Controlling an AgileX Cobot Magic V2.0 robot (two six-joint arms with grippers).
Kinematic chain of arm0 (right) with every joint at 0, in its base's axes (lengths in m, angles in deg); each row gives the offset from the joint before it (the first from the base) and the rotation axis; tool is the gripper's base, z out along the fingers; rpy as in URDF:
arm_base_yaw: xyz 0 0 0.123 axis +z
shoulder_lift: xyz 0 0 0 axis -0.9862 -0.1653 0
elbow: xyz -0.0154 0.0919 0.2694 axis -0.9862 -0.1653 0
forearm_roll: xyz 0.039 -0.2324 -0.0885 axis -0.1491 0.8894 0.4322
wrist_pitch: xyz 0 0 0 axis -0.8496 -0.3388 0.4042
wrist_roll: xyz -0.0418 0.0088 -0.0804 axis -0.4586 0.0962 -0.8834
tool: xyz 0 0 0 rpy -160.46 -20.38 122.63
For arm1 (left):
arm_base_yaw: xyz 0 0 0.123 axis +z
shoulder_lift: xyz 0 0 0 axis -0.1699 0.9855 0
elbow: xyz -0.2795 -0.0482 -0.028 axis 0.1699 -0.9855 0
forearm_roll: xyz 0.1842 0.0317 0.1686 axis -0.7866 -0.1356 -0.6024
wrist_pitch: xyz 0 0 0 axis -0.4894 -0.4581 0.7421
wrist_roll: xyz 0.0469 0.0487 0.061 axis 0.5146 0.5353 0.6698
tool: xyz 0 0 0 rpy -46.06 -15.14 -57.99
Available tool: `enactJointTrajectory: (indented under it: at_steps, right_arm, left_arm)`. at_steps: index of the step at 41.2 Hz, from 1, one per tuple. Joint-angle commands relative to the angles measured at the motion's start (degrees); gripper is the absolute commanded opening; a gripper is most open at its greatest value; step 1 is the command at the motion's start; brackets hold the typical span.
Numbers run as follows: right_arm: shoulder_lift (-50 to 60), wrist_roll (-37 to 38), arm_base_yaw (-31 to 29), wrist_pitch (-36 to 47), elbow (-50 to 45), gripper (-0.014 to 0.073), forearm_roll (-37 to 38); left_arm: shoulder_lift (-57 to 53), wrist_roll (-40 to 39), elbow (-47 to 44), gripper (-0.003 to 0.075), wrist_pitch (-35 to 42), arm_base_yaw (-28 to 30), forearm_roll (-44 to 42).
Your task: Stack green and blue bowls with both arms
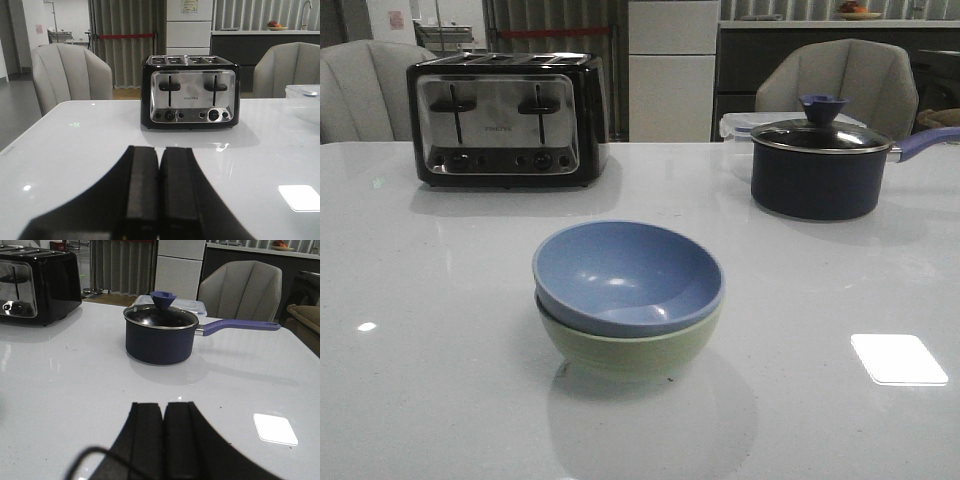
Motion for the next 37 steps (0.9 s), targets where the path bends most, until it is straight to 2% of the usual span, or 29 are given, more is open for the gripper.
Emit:
enactJointTrajectory:
  at_steps: [1, 12, 18, 21, 37]
  right_arm:
    - [0.89, -0.49, -0.41, 5.7, 0.21, 0.0028, -0.34]
    - [1.26, 0.61, -0.41, 6.73, 0.21, 0.0028, 0.48]
    - [1.26, 14.18, -1.67, 9.43, 0.21, 0.0028, 12.72]
    - [1.26, 19.64, -2.71, 10.48, 0.16, 0.0028, 16.06]
    - [1.26, 19.93, -2.78, 10.65, 0.16, 0.0028, 16.88]
  left_arm:
    - [-1.07, -0.37, -0.27, 0.0093, 5.36, -0.44, 0.09]
    - [-1.07, -0.37, -0.27, 0.0093, 5.36, -0.44, 0.09]
    - [-1.07, -0.37, -0.27, 0.0093, 5.36, -0.44, 0.09]
    - [-1.07, -0.37, -0.27, 0.0093, 5.36, -0.44, 0.09]
    - [-1.07, -0.37, -0.27, 0.0093, 5.36, -0.44, 0.09]
